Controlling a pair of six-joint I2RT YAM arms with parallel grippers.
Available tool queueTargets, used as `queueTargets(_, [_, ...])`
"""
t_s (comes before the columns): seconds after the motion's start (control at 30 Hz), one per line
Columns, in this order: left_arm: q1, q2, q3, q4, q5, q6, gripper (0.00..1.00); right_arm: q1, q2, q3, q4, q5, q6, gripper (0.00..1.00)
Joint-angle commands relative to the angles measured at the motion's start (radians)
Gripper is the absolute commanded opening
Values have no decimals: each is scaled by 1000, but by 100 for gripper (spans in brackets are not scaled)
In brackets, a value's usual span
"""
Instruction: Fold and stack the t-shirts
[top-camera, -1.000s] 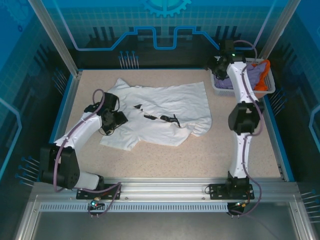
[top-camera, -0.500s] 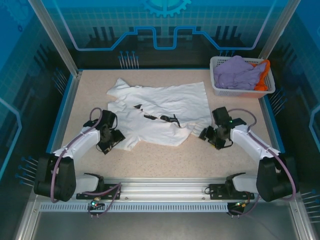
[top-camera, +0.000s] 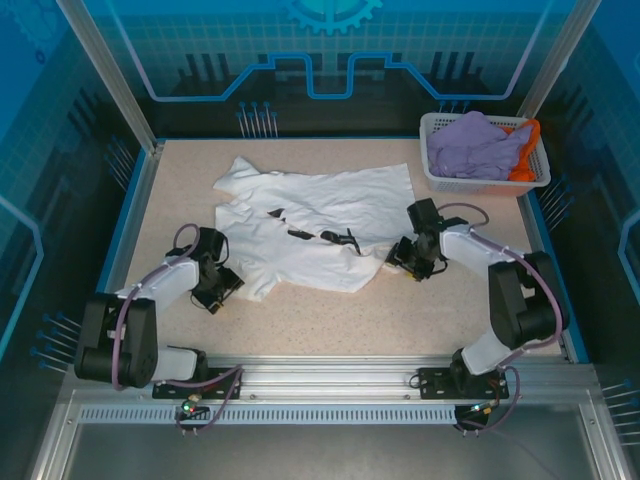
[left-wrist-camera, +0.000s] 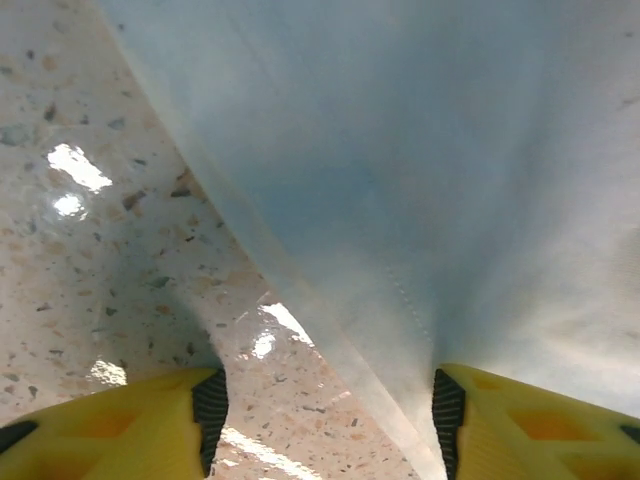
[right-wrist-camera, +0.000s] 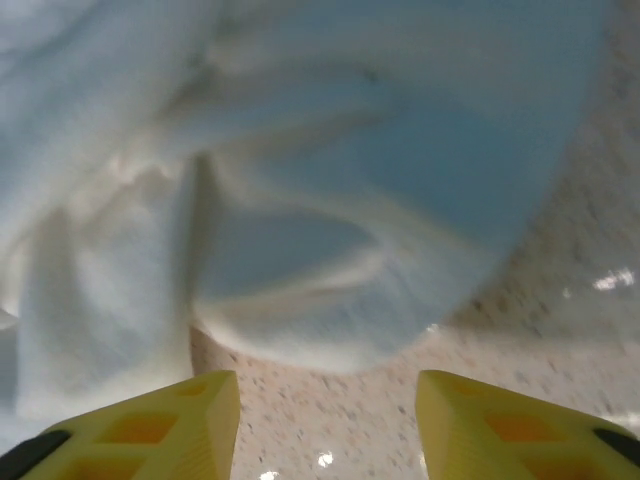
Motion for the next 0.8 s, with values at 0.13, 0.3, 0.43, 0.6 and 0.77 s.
queueTargets(0.13, [14, 110, 16, 154, 31, 50, 31, 0, 107, 97, -53, 35, -75, 20])
queueTargets(0.3, [32, 132, 113, 98, 24, 86, 0, -33, 106, 168, -149, 27, -141, 1])
queueTargets(0.43, [32, 99, 212, 32, 2, 100, 0, -77, 64, 269, -287, -16, -209, 0])
queueTargets(0.6, [33, 56, 297, -23, -33, 109, 0, -99, 36, 328, -408, -91, -287, 12])
queueTargets(0.77, [32, 56, 272, -7, -3, 84, 0, -79, 29, 154, -252, -159, -177, 45])
